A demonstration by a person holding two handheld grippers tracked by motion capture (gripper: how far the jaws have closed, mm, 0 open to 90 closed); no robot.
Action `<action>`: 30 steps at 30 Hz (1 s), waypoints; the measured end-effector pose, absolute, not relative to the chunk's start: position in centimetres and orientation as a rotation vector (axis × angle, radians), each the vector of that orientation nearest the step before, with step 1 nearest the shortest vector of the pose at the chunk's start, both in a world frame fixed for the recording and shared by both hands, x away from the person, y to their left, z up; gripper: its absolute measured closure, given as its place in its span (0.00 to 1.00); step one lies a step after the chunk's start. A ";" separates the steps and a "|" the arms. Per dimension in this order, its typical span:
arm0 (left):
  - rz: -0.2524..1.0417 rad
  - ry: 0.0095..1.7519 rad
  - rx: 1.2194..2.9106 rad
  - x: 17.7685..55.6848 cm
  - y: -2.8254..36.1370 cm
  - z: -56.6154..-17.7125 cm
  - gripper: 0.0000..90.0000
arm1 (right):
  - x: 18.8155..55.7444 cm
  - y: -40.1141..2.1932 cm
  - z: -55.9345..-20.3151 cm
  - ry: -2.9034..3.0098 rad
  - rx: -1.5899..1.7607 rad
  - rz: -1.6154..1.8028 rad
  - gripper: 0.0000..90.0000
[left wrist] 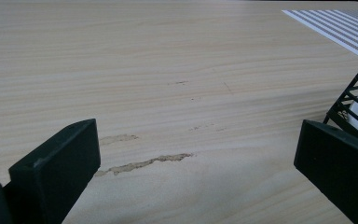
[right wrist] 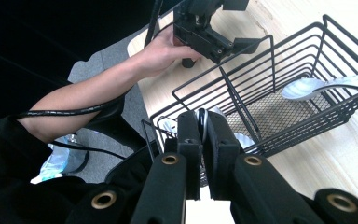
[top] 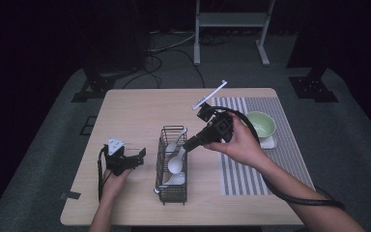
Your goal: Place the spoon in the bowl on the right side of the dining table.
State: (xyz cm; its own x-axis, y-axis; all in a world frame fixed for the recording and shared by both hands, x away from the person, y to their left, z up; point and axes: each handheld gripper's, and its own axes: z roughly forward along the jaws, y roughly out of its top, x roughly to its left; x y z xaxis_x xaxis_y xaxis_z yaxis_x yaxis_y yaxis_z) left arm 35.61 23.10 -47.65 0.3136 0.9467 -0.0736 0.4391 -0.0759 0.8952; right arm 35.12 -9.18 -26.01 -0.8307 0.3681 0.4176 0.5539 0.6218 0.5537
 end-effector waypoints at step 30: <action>0.706 1.268 1.673 35.6 23.1 -47.7 0.00 | 34.7 -10.1 -23.2 -2.577 -0.718 -1.106 0.95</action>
